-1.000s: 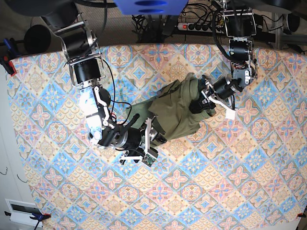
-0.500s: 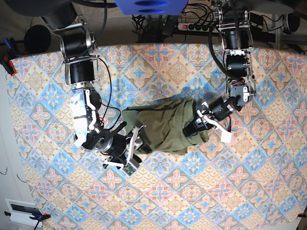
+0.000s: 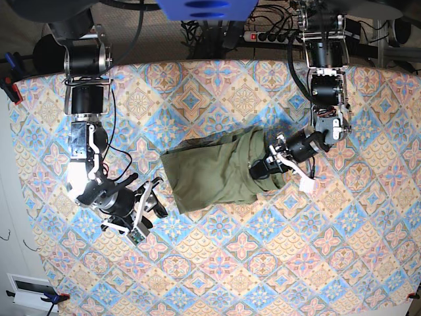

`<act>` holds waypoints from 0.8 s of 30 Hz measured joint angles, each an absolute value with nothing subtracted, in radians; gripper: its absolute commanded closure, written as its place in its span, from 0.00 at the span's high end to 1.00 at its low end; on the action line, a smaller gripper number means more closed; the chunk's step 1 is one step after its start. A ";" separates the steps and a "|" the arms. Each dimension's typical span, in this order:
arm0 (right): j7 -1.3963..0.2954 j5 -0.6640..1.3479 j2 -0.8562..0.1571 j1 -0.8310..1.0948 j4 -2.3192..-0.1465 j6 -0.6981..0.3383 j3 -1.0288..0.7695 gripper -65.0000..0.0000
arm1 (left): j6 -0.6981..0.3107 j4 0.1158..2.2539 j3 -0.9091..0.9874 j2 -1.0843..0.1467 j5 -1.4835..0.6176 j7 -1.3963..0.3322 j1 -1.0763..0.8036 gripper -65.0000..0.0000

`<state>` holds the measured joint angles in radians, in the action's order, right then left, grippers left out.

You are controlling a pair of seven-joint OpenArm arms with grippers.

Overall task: Layout the t-shirt on the table in an organized manner, then fold the t-shirt properly
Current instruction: 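Release with the right gripper and push the bundle with the left gripper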

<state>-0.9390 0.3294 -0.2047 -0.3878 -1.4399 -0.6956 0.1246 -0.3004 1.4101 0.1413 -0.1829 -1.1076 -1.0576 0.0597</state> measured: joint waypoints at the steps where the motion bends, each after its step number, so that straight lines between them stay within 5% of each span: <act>1: -0.940 0.329 -0.205 -0.388 -1.440 -0.696 0.124 0.40 | -0.300 1.410 0.141 -0.200 -1.107 -1.041 0.057 0.00; 10: -0.939 0.329 -0.203 -0.388 -1.439 -0.696 0.130 0.40 | -0.220 1.410 0.139 -0.214 -1.000 -1.044 0.050 0.41; 14: -0.939 0.329 -0.202 -0.389 -1.439 -0.696 0.130 0.40 | -0.220 1.410 0.139 -0.213 -0.995 -1.043 0.040 0.48; 17: -0.939 0.329 -0.202 -0.388 -1.439 -0.696 0.130 0.40 | -0.220 1.410 0.139 -0.213 -0.994 -1.044 0.033 0.41; 24: -0.938 0.330 -0.202 -0.388 -1.440 -0.696 0.130 0.40 | -0.304 1.410 0.146 -0.174 -1.008 -1.036 0.041 0.01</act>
